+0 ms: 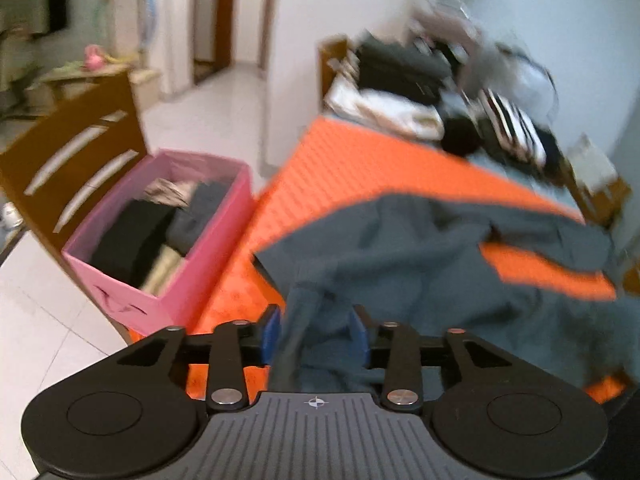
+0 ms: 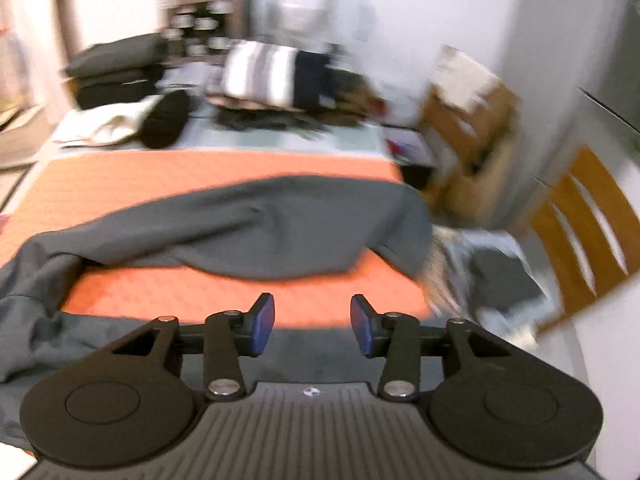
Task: Fold clothes
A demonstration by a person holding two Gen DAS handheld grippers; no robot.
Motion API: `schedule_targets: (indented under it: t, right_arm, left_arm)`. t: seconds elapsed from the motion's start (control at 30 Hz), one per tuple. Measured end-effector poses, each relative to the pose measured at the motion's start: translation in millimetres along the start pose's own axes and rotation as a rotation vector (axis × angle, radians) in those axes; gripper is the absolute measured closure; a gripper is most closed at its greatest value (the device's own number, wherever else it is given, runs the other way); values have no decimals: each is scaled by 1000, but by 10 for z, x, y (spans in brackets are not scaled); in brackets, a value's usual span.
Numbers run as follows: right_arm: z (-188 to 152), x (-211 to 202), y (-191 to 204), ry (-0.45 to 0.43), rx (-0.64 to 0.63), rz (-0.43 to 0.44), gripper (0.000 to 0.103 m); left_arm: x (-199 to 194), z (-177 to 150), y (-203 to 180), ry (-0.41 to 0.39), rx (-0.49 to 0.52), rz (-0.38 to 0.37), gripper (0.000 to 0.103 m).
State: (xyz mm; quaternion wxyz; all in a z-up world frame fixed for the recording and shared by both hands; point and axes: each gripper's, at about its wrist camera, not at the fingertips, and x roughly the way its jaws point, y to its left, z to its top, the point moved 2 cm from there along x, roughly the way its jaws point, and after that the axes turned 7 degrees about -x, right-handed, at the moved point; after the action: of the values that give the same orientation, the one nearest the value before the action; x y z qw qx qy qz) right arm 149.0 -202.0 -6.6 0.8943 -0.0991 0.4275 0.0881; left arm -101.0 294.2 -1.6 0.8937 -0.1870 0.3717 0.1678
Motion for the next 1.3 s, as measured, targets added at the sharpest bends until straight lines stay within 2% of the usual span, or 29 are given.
schedule_targets:
  t: [0.03, 0.1, 0.27, 0.37, 0.57, 0.73, 0.93, 1.17, 1.3]
  right_arm:
    - [103, 80, 58, -6, -25, 34, 55]
    - [308, 237, 177, -18, -74, 101, 55]
    - [756, 614, 551, -41, -192, 249, 53]
    - [934, 853, 810, -41, -255, 333, 53]
    - [1143, 1209, 1271, -40, -384, 462, 53]
    - [1278, 1468, 1694, -38, -517, 562, 48]
    - [1355, 1766, 2144, -16, -659, 642, 47]
    - [1416, 2120, 2635, 25, -803, 722, 42]
    - [1425, 2308, 2862, 68, -881, 772, 38]
  left_arm:
    - [-37, 34, 16, -27, -23, 12, 51]
    - [-76, 85, 42, -74, -58, 46, 49]
    - [-64, 177, 78, -136, -134, 150, 46]
    - [42, 210, 79, -133, -182, 189, 46]
    - [339, 211, 97, -89, -354, 195, 46]
    - [614, 323, 146, -61, -392, 203, 46]
    - [1083, 537, 296, 14, -384, 191, 46]
    - [1600, 656, 466, 159, -361, 122, 46]
    - [1846, 592, 525, 259, -384, 103, 47]
